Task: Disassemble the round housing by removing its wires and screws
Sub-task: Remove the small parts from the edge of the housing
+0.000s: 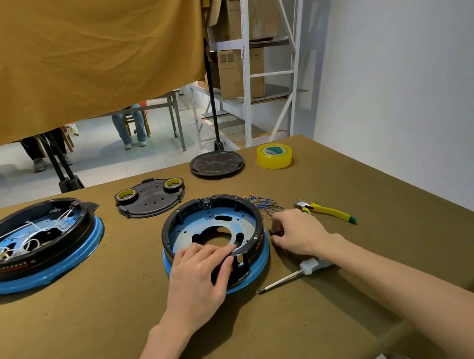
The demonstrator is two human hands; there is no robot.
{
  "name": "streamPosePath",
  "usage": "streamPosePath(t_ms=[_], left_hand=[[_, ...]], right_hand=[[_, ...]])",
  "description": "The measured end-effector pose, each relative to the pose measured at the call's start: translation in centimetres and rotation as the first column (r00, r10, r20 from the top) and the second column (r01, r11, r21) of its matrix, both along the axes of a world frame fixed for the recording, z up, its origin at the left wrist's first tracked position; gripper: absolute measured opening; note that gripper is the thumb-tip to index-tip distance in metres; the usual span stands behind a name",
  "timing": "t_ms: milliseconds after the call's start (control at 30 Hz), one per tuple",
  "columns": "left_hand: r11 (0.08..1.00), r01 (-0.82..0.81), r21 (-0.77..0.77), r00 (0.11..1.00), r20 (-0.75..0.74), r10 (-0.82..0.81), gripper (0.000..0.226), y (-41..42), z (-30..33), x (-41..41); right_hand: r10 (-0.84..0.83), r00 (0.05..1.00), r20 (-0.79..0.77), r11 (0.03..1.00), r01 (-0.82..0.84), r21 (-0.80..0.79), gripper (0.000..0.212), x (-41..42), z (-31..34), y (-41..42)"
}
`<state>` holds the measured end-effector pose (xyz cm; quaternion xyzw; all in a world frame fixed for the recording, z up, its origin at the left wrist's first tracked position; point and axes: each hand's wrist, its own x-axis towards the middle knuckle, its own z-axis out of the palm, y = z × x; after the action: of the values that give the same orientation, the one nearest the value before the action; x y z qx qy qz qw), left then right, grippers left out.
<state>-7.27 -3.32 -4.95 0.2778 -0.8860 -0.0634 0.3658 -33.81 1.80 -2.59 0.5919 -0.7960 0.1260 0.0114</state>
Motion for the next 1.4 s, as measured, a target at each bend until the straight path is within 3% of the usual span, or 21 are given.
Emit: streamPosePath(t_ms=[133, 367, 500, 600, 800, 900, 1067, 1400], left_hand=[[1.000, 0.005, -0.003, 1.000, -0.004, -0.005, 0.042, -0.1, -0.2, 0.0], [1.000, 0.017, 0.010, 1.000, -0.011, -0.017, 0.040, -0.3, -0.4, 0.1], [0.999, 0.027, 0.021, 0.999, -0.038, -0.026, 0.041, -0.4, -0.5, 0.0], [0.997, 0.039, 0.060, 0.995, -0.096, -0.033, 0.040, -0.4, -0.6, 0.2], [0.995, 0.043, 0.096, 0.995, -0.090, -0.034, 0.042, -0.2, -0.7, 1.2], [0.993, 0.062, 0.100, 0.996, -0.070, -0.055, 0.044, -0.3, -0.6, 1.6], [0.995, 0.055, 0.085, 0.997, -0.061, -0.050, 0.041, -0.3, -0.4, 1.6], [0.994, 0.054, 0.095, 0.998, -0.047, -0.050, 0.037, -0.7, -0.5, 1.6]], right_hand=[[0.012, 1.000, 0.009, 0.998, -0.011, -0.057, 0.010, -0.1, -0.5, -0.8], [-0.045, 0.995, 0.089, 0.990, 0.057, -0.131, 0.026, -0.2, -0.3, -1.5], [0.126, 0.982, 0.141, 0.992, -0.120, -0.047, 0.030, 0.3, -0.4, 2.5], [0.228, 0.974, -0.008, 0.974, -0.228, 0.004, 0.043, 1.0, -1.5, 6.0], [0.293, 0.941, -0.170, 0.903, -0.331, -0.274, 0.045, 2.0, -3.6, 8.7], [0.261, 0.952, -0.159, 0.875, -0.303, -0.378, 0.056, 2.4, -3.6, 8.8], [0.148, 0.989, -0.009, 0.912, -0.140, -0.385, 0.067, 4.8, -2.9, 7.7], [0.090, 0.992, -0.093, 0.905, -0.120, -0.407, 0.066, 7.2, -2.2, 4.4]])
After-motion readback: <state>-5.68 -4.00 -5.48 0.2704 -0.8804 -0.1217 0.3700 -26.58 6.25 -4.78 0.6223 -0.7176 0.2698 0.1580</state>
